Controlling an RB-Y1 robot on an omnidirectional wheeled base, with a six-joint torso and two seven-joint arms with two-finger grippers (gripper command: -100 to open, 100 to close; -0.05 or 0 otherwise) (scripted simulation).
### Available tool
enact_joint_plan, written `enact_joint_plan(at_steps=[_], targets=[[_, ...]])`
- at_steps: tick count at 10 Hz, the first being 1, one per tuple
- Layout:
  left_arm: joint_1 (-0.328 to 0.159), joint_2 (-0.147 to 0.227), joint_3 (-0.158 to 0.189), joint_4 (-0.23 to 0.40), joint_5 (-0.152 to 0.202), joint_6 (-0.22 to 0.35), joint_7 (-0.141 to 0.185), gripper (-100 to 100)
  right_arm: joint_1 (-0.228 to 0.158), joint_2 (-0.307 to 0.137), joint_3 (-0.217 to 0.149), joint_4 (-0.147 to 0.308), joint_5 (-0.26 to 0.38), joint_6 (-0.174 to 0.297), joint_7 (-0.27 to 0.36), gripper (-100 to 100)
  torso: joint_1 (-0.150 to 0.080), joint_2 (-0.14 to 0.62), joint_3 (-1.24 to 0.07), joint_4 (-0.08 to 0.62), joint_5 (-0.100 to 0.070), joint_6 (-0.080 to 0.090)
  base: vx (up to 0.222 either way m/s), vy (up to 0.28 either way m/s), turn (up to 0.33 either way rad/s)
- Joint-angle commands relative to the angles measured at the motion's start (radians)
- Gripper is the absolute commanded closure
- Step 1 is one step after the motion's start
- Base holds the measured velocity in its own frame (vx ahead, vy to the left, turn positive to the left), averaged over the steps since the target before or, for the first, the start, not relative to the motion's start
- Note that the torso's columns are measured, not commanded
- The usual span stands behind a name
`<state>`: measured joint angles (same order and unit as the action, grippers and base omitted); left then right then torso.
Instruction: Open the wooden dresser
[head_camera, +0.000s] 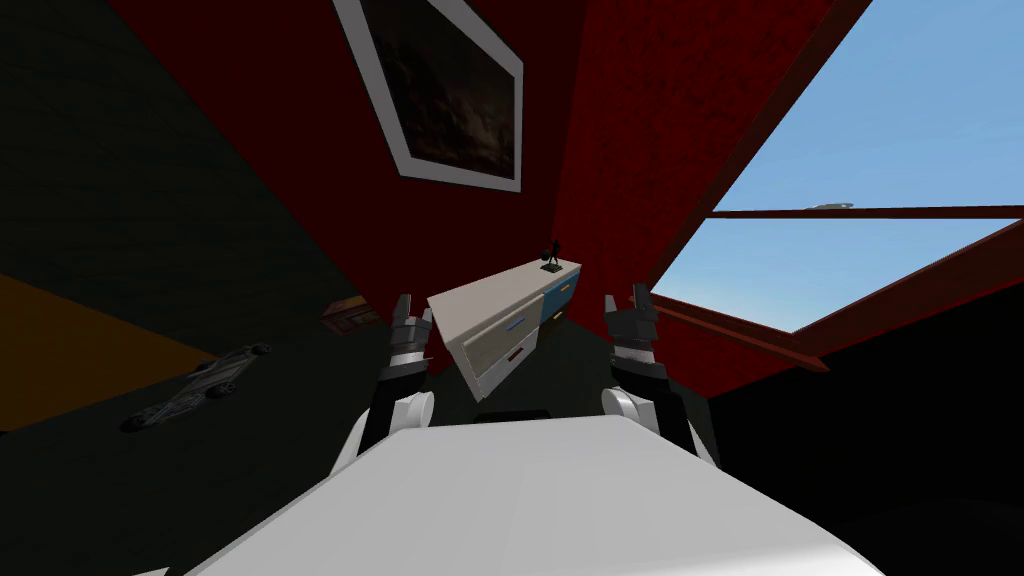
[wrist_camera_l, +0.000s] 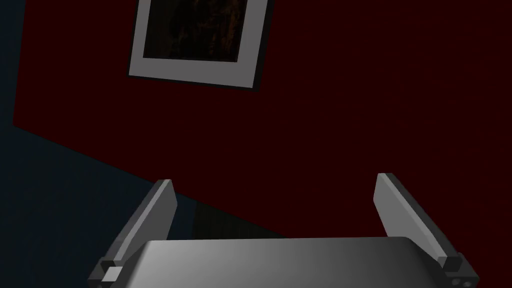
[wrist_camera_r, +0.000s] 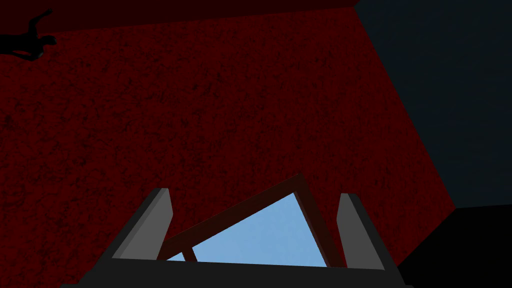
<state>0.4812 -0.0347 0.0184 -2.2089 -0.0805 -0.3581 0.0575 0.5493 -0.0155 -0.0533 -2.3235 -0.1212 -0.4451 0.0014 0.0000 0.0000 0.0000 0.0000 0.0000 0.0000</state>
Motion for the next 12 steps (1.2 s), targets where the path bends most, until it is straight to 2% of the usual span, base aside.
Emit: enact_joint_plan(at_steps=[1,9,10,12], targets=[[0.000,0.000,0.000,0.000,0.000,0.000,0.000,0,0.000,0.000,0.000,0.000,0.000,0.000,0.000,0,0.000,0.040,-0.082,0.041,0.000,0.000,0.000,0.000,0.000],[0.000,0.000,0.000,0.000,0.000,0.000,0.000,0,0.000,0.000,0.000,0.000,0.000,0.000,0.000,0,0.000,0.618,-1.234,0.617,0.000,0.000,0.000,0.000,0.000],[0.000,0.000,0.000,0.000,0.000,0.000,0.000,0,0.000,-0.028,-0.001,0.007,-0.012,-0.001,-0.016,-100,0.000,0.691,-1.382,0.691,0.000,0.000,0.008,-0.003,0.080],[0.000,0.000,0.000,0.000,0.000,0.000,0.000,0,0.001,-0.065,-0.003,0.023,-0.040,-0.004,-0.053,-100,0.000,0.734,-1.471,0.734,0.000,0.000,0.007,-0.013,0.133]])
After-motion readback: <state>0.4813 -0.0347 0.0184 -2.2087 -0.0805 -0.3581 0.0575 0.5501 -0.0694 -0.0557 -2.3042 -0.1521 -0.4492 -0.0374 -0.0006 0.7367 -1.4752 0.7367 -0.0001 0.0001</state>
